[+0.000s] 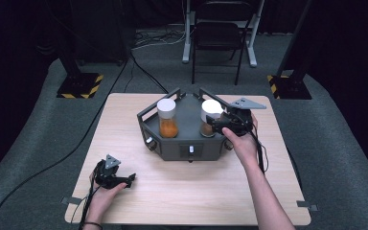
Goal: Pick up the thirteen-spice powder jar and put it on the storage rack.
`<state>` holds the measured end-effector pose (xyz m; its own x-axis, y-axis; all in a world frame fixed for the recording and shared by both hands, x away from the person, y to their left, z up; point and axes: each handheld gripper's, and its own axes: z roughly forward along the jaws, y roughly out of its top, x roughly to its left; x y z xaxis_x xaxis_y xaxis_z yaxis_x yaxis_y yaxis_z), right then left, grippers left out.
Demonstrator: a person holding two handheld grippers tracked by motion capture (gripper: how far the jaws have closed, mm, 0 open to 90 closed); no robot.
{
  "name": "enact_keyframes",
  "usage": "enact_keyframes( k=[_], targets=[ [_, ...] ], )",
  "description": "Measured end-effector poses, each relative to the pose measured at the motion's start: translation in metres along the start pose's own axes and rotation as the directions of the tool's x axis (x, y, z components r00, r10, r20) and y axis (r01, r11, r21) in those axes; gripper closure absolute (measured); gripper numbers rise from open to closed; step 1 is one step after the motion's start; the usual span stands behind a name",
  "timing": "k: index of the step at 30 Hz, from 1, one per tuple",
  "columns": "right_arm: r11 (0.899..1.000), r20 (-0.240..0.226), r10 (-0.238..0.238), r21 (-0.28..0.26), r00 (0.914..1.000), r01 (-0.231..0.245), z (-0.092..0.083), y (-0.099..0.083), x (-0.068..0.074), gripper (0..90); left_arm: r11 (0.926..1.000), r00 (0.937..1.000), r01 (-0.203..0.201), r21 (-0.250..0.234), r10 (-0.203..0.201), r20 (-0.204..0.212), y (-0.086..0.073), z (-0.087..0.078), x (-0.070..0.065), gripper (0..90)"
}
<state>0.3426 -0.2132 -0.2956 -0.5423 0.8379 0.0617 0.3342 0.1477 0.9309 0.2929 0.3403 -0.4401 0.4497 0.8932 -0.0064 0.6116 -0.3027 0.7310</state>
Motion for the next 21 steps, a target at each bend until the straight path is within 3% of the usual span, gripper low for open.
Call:
enact_keyframes(
  k=[10,21],
  targets=[
    [1.0,0.008,0.016,-0.005,0.9998,-0.016,-0.023,-0.018,-0.012,10.6,1.0,1.0,0.0,0.0,0.0,0.0,0.0,0.0,0.0,4.0],
    [0.999,0.053,0.033,0.023,0.998,-0.035,-0.043,-0.051,-0.026,11.4,1.0,1.0,0.004,-0.002,-0.004,-0.001,0.0,0.0,-0.001,3.9]
  ],
)
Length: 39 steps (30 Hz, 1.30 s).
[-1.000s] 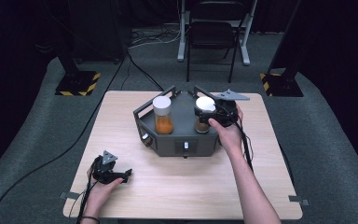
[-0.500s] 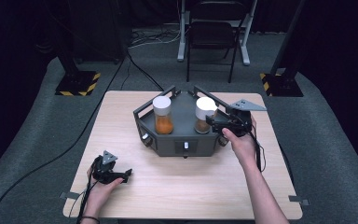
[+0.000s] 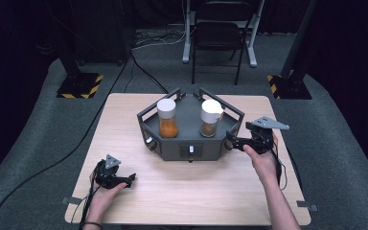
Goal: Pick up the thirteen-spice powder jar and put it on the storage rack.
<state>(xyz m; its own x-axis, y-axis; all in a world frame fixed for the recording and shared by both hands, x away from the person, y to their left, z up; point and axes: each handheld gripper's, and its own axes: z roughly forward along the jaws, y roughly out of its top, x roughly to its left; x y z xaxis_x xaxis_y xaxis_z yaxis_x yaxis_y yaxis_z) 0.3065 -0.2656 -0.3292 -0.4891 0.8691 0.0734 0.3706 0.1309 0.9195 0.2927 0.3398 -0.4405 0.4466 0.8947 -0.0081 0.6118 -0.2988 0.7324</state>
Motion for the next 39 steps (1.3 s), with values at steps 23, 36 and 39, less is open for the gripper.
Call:
enact_keyframes(
  k=[23,36,39],
  targets=[
    [0.993,0.08,0.08,0.081,0.9936,-0.086,-0.018,-0.085,-0.019,11.4,1.0,1.0,-0.002,0.001,0.002,-0.002,0.0,0.0,-0.001,4.1],
    [0.977,0.113,0.144,0.143,0.983,-0.16,-0.024,-0.128,-0.027,11.3,1.0,1.0,0.0,0.003,0.0,-0.002,0.0,0.0,-0.001,3.7],
    [0.977,0.135,0.129,0.153,0.9825,-0.149,-0.027,-0.133,-0.024,11.3,1.0,1.0,0.0,0.002,0.0,-0.002,0.0,0.0,-0.001,3.7]
  ],
)
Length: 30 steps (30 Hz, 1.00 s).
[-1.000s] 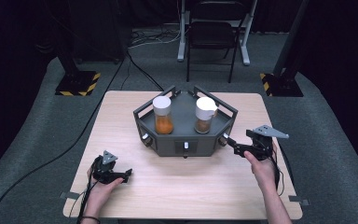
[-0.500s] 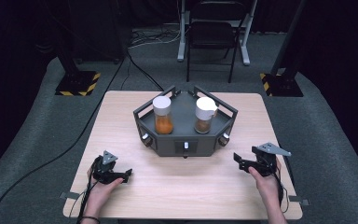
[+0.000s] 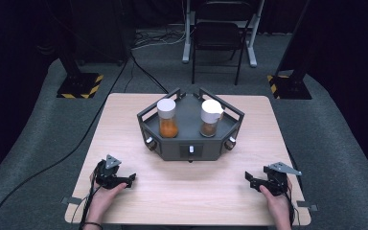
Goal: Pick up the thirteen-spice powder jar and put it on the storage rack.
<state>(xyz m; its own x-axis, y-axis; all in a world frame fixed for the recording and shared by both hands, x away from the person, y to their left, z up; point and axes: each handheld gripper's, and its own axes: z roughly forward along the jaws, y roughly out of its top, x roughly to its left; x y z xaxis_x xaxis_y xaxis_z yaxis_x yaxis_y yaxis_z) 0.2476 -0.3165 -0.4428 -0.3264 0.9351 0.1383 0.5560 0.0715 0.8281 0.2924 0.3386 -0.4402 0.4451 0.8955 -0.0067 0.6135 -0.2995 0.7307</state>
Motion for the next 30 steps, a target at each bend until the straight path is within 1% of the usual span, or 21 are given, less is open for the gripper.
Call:
enact_keyframes(
  k=[3,4,7,9,11,13,15,19,24,30],
  targets=[
    [0.999,0.025,-0.025,0.039,0.9994,0.024,0.001,-0.003,0.005,11.4,1.0,1.0,0.0,0.0,0.0,0.0,0.0,0.0,0.0,3.7],
    [0.998,0.028,-0.035,0.058,0.999,0.033,0.002,-0.002,0.005,11.3,1.0,1.0,0.0,0.0,0.0,0.0,0.0,0.0,0.0,3.7],
    [0.995,0.033,-0.054,0.085,0.998,0.051,0.003,0.001,0.008,11.0,1.0,1.0,0.0,0.0,0.0,0.0,0.0,0.0,0.0,3.7],
    [0.992,0.036,-0.054,0.118,0.9979,0.05,0.006,0.006,0.01,9.6,1.0,1.0,0.001,0.0,-0.001,-0.001,0.0,0.0,0.0,3.7],
    [0.99,0.045,-0.071,0.126,0.9965,0.064,0.007,0.007,0.013,9.2,1.0,1.0,0.001,0.0,-0.001,-0.001,0.0,0.0,0.0,3.6],
    [0.987,0.062,-0.094,0.137,0.9936,0.085,0.009,0.009,0.019,8.6,1.0,1.0,0.0,0.0,0.0,-0.001,0.0,0.0,0.0,3.6],
    [0.981,0.077,-0.127,0.157,0.9889,0.113,0.012,0.011,0.026,5.9,1.0,1.0,0.001,0.0,-0.001,-0.001,0.0,0.0,0.0,3.6],
    [0.981,0.081,-0.123,0.161,0.989,0.109,0.014,0.012,0.027,4.3,1.0,1.0,0.002,0.0,-0.002,-0.002,0.0,0.0,-0.001,3.4],
    [0.978,0.073,-0.128,0.173,0.989,0.114,0.016,0.014,0.028,0.2,1.0,1.0,0.001,0.001,-0.001,-0.002,0.0,0.0,-0.001,3.4],
    [0.978,0.07,-0.128,0.175,0.9892,0.114,0.016,0.015,0.028,0.0,1.0,1.0,0.002,0.0,-0.002,-0.002,0.0,0.0,-0.001,3.4]
  ],
)
